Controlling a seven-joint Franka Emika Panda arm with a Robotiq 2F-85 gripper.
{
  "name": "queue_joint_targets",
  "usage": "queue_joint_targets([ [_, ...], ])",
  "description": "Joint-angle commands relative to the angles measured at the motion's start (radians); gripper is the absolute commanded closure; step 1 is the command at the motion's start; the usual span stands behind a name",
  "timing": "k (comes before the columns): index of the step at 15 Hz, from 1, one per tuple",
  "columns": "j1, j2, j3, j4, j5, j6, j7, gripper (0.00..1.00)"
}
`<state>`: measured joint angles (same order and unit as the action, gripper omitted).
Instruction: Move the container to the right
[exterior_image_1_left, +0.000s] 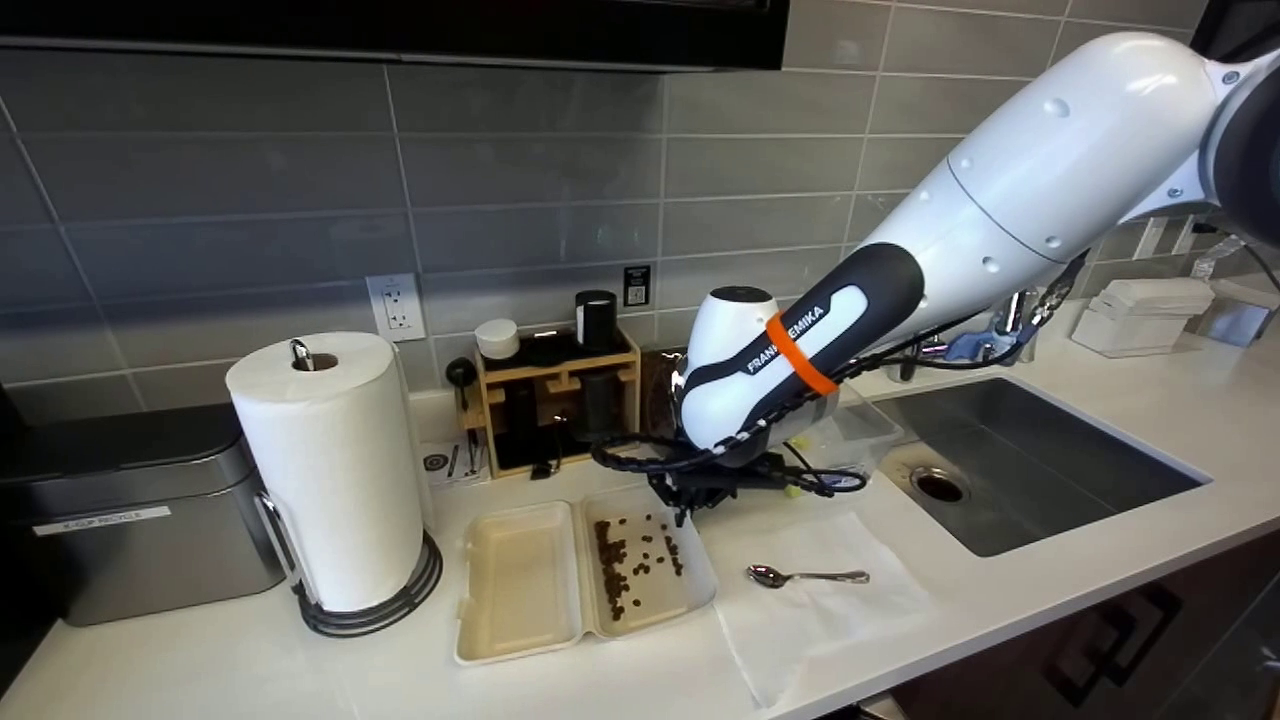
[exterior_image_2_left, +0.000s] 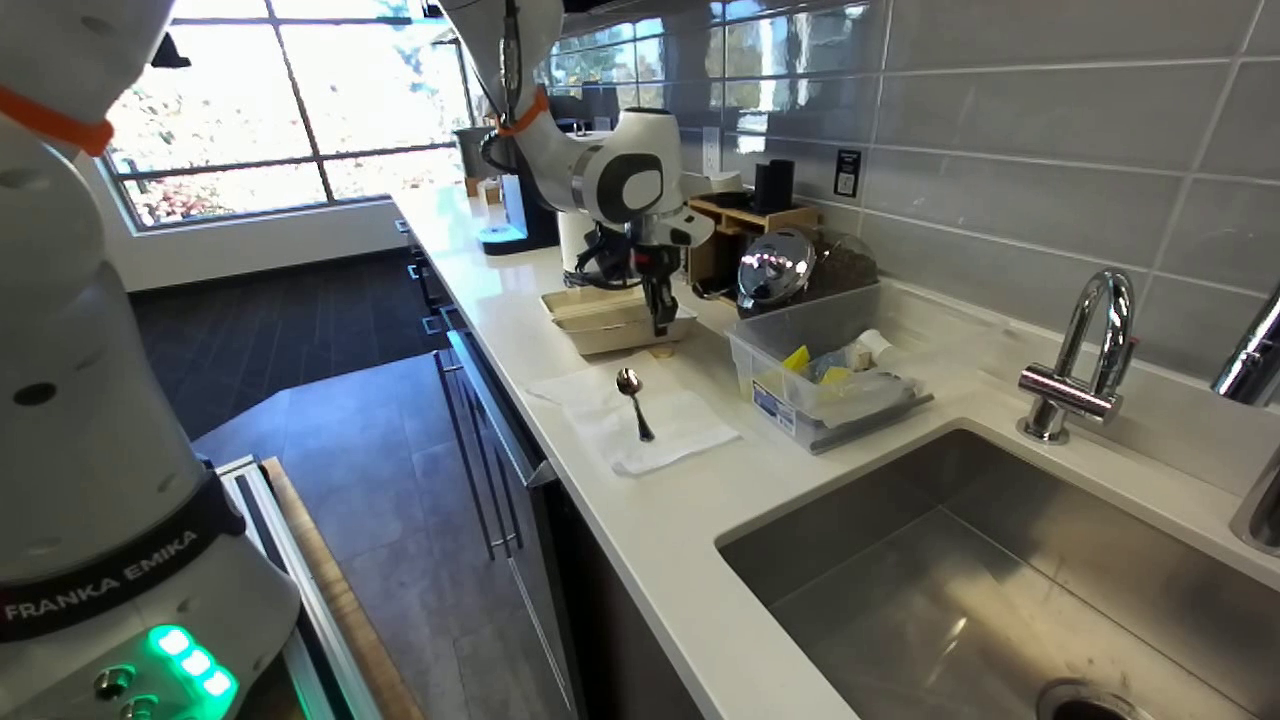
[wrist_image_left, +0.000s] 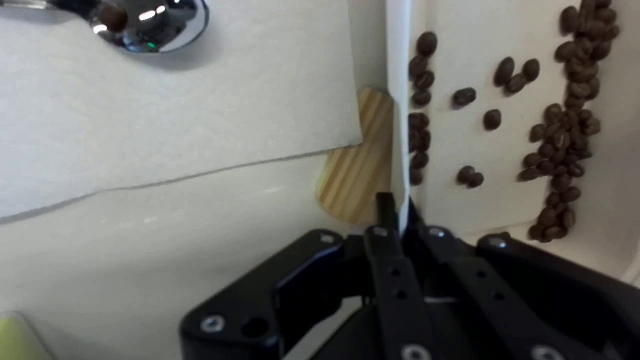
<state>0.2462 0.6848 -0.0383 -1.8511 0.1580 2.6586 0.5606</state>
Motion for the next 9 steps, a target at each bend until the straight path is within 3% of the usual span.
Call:
queue_joint_targets([
  [1, 0.001, -0.013, 0.007, -0.044, 0.052, 0.048, 0.062, 0.99],
  [9, 0.01, -0.05, -0.017, -0.104, 0.057, 0.095, 0.176, 0.99],
])
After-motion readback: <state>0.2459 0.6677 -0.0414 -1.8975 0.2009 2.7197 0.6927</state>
